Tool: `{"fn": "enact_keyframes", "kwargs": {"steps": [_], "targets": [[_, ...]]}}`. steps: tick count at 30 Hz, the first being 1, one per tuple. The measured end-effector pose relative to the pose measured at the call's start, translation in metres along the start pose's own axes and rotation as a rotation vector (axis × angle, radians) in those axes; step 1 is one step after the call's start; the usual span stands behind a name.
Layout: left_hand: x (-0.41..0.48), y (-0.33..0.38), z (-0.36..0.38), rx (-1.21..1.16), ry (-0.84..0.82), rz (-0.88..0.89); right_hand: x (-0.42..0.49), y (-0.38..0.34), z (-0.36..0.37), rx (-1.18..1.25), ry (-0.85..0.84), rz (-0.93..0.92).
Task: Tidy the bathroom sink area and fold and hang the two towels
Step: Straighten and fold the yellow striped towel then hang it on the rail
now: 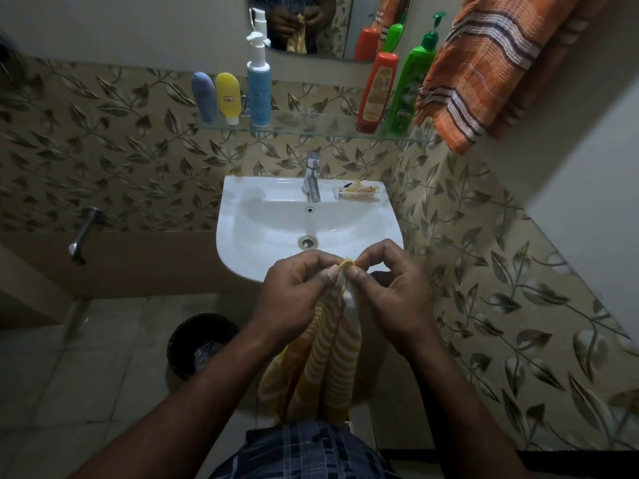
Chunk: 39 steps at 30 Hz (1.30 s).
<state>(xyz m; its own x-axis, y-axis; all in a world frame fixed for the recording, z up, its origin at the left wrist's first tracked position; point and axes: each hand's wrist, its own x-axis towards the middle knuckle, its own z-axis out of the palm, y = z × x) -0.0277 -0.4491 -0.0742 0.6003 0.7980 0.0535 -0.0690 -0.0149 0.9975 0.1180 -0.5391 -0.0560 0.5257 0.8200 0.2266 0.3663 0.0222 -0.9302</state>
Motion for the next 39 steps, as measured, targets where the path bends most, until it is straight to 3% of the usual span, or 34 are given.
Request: {"fn": "enact_keyframes", "kwargs": {"steps": [9,17,21,27,30,39], "targets": [[-0.002,-0.001,0.001,-0.135,0.011,-0.019,0.004,0.002,-0.002,0.127,-0.102,0.075],[-0.001,-0.003,-0.001,-0.214,0.004,-0.057,0.010,-0.002,-0.007,0.088,-0.164,0.075],[-0.001,-0.008,-0.002,-0.158,0.025,-0.034,0.010,-0.005,-0.007,0.007,-0.156,0.076],[-0.003,-0.010,-0.003,0.089,0.046,0.080,0.006,-0.003,-0.006,-0.373,-0.031,-0.080],[-0.002,-0.009,-0.003,0.177,0.057,0.128,0.004,-0.002,-0.002,-0.409,0.015,-0.115],[-0.011,-0.025,0.004,0.143,0.070,0.164,-0.001,0.001,-0.003,-0.332,0.031,-0.187]]}}
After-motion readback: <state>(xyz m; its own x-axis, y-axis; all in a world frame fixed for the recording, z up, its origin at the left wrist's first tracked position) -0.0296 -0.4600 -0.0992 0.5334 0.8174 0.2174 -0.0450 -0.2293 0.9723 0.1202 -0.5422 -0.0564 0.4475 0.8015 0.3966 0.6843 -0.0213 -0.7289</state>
